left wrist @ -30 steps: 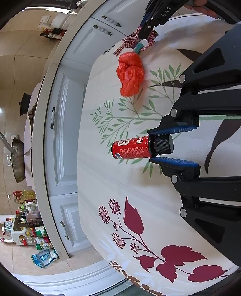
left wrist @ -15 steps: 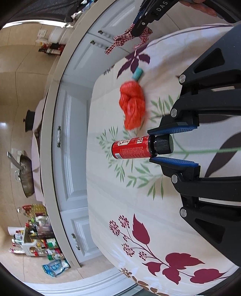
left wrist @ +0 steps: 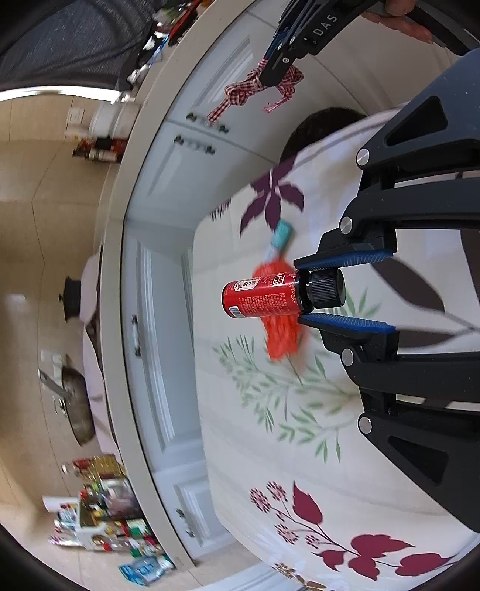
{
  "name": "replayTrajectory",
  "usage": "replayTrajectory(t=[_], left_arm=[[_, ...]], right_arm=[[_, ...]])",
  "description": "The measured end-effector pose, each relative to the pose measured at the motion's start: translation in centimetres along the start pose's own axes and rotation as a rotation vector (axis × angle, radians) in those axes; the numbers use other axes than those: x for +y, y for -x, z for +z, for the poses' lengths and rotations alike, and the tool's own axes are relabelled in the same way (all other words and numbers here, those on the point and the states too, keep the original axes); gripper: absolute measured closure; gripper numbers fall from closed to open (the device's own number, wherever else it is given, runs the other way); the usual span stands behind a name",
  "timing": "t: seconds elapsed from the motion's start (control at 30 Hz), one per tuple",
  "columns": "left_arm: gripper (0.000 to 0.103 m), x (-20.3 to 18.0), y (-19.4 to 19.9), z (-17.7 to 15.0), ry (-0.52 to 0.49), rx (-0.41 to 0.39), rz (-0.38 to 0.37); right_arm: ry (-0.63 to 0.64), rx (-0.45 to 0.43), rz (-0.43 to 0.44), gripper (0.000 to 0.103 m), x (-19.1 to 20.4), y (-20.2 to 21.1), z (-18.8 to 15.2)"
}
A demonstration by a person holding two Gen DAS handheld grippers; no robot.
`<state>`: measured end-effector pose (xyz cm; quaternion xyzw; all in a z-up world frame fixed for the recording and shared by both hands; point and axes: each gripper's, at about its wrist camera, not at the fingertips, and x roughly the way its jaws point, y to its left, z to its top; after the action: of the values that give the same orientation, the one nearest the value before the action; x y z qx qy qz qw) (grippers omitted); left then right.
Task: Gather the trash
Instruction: 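Grasp the red-white checkered ribbon with the right tool and lift it, then carry the spray can and ribbon over the black bin and open both tools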
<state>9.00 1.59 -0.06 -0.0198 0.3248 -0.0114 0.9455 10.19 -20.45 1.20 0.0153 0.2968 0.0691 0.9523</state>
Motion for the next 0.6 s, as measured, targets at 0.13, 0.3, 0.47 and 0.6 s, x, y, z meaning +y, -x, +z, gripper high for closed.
replayTrajectory(t=[0.13,0.3,0.47,0.6], left_arm=[[0.078,-2.3,0.0,0.3,-0.031,-0.010,-0.034],[0.078,-5.4,0.0,0.7,-0.061,-0.027,-0.085],[0.078,-8.6,-0.2,1.1,-0.100,-0.040,-0.129],[0.078,-10.9,-0.6,1.3,-0.132,-0.054,-0.149]], right_arm=[[-0.024,-0.013,-0.027,0.083,-1.8,0.8,-0.3],[-0.051,-0.033,-0.064,0.083,-4.1,1.9,-0.8],[-0.077,-0.048,-0.096,0.083,-6.2,2.4,-1.1],[-0.098,-0.062,-0.120,0.083,-8.2,2.6,-1.1]])
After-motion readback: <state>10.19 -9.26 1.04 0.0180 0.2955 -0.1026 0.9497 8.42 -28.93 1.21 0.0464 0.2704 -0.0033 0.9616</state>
